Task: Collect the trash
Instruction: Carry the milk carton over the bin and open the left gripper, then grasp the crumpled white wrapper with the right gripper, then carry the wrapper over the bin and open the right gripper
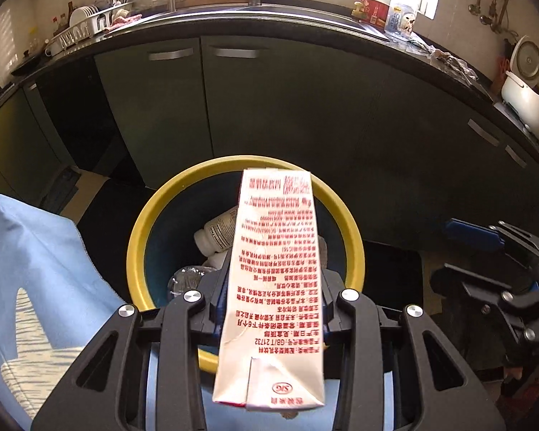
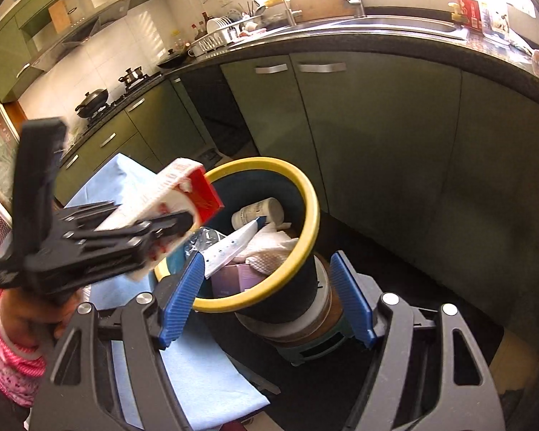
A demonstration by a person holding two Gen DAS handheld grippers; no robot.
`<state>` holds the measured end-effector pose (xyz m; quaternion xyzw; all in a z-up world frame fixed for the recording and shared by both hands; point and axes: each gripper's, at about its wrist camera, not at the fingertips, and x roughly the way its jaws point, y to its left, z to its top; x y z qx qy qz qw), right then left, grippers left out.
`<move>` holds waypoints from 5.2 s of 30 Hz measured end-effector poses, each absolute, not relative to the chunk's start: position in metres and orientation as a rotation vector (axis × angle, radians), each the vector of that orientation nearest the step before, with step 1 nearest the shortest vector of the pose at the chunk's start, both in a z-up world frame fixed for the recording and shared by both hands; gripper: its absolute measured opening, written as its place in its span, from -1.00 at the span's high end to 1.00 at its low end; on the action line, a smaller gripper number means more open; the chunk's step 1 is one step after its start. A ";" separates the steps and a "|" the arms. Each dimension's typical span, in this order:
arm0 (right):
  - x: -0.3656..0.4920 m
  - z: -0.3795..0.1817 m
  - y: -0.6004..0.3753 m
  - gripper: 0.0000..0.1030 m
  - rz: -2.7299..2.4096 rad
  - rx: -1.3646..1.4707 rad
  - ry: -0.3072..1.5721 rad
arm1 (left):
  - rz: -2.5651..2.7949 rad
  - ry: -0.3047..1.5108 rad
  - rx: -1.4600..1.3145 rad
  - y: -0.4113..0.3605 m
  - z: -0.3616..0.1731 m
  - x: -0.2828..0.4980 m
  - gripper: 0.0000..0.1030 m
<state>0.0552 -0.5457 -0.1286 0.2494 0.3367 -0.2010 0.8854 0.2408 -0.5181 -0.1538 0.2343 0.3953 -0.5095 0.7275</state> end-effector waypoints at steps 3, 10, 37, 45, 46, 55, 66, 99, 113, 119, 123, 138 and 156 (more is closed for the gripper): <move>0.054 -0.130 -0.549 -0.34 -0.423 0.526 0.700 | -1.094 0.865 0.502 -0.527 -0.156 0.250 -0.16; 0.054 -0.135 -0.553 -0.34 -0.419 0.532 0.711 | -1.075 0.808 0.448 -0.489 -0.131 0.248 -0.28; 0.192 -0.134 -0.392 -0.36 -0.055 0.300 0.875 | -0.634 0.680 0.169 -0.103 -0.102 0.252 -0.52; 0.265 -0.123 -0.277 -0.36 0.220 0.141 0.917 | -0.461 0.689 0.082 -0.008 -0.123 0.263 -0.52; 0.272 -0.121 -0.261 -0.36 0.250 0.119 0.918 | -0.444 0.687 0.075 -0.001 -0.125 0.264 -0.52; 0.332 -0.119 -0.153 -0.56 0.372 0.049 0.946 | -0.296 0.664 0.033 0.042 -0.134 0.267 -0.60; 0.363 -0.145 -0.112 -0.56 0.276 0.023 1.016 | -0.289 0.686 -0.017 0.049 -0.139 0.266 -0.62; 0.300 -0.108 -0.181 -0.16 0.216 0.086 0.922 | -0.304 0.694 0.002 0.038 -0.148 0.267 -0.63; 0.234 -0.106 -0.417 -0.19 -0.374 0.309 0.887 | -0.402 0.672 -0.020 0.029 -0.144 0.261 -0.64; 0.218 -0.136 -0.497 -0.20 -0.539 0.405 0.916 | -0.425 0.663 0.002 0.023 -0.144 0.260 -0.64; 0.211 -0.157 -0.537 -0.22 -0.588 0.499 0.923 | -0.445 0.663 -0.009 0.023 -0.144 0.261 -0.64; 0.194 -0.136 -0.524 -0.45 -0.571 0.475 0.843 | -0.474 0.672 -0.011 0.019 -0.145 0.263 -0.69; 0.216 -0.111 -0.412 -0.48 -0.224 0.329 0.831 | -0.673 0.715 0.122 0.015 -0.116 0.285 -0.70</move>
